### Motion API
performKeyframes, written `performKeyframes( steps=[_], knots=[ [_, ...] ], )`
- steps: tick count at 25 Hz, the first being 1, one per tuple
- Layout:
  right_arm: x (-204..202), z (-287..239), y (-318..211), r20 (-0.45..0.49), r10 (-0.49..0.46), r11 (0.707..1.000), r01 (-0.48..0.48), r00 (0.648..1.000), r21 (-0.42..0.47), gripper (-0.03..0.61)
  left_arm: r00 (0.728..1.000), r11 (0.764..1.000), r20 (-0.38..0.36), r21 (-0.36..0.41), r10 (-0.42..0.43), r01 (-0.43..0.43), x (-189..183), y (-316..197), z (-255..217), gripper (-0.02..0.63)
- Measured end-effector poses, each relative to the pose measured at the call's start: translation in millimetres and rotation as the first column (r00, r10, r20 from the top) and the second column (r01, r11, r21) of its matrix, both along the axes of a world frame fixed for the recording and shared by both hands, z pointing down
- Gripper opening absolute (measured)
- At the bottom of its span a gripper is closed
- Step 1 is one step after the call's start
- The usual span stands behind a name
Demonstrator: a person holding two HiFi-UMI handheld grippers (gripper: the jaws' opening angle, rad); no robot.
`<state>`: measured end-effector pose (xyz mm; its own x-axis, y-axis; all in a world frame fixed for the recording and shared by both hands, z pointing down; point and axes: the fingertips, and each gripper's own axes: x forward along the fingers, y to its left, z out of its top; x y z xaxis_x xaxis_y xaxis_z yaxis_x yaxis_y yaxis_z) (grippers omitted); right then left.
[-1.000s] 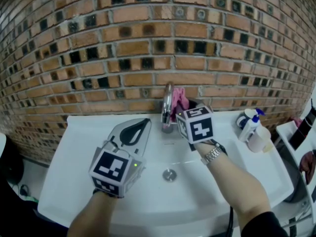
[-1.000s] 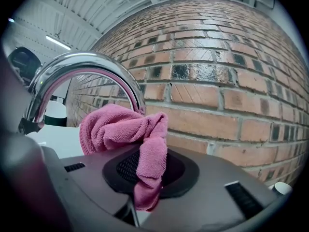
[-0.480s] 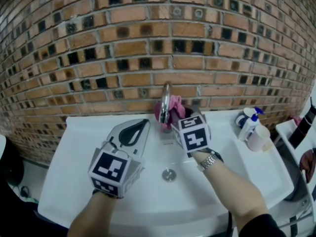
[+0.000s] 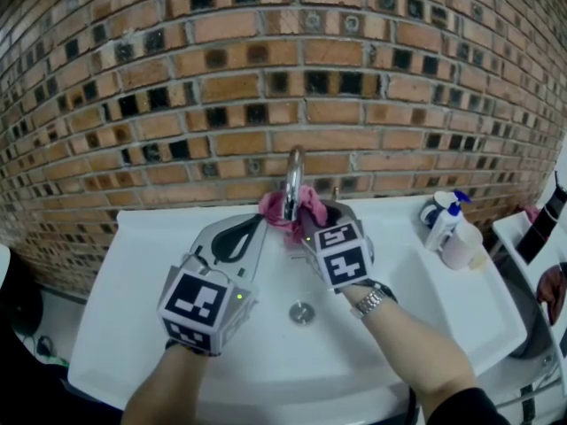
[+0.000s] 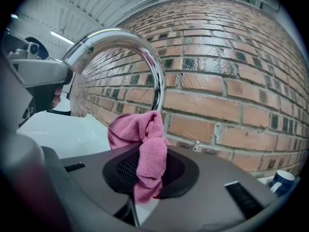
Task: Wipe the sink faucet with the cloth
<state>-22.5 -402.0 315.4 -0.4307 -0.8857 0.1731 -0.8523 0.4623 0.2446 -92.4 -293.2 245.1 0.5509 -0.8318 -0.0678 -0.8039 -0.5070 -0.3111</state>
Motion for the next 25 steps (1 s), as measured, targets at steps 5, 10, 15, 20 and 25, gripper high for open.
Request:
performKeyframes(
  steps=[5,10,15,20,25],
  knots=[
    [0,7,4,-0.007,-0.01,1.0,0.01,1.0,-0.011,0.065,1.0,1.0,-0.001,-0.004,-0.001,0.001,2,1,0,0.003],
    [-1,25,8,-0.015,-0.03,0.997,0.029,0.999,-0.065,0.066,1.0,1.0,0.001,-0.009,-0.001,0.001,2,2,0,0.003],
    [5,44,10,-0.03,-0.035,0.994,0.032,0.999,-0.109,0.064,1.0,1.0,0.005,-0.009,-0.001,0.001,2,2,2,0.003],
    [10,51,11,-0.049,-0.041,0.991,0.035,0.998,-0.126,0.064,1.0,1.0,0.01,-0.011,0.0,0.0,3,1,3,0.003],
    [19,56,12,-0.07,-0.036,0.99,0.026,0.997,-0.14,0.064,1.0,1.0,0.012,-0.015,0.0,0.0,5,1,4,0.003]
  ],
)
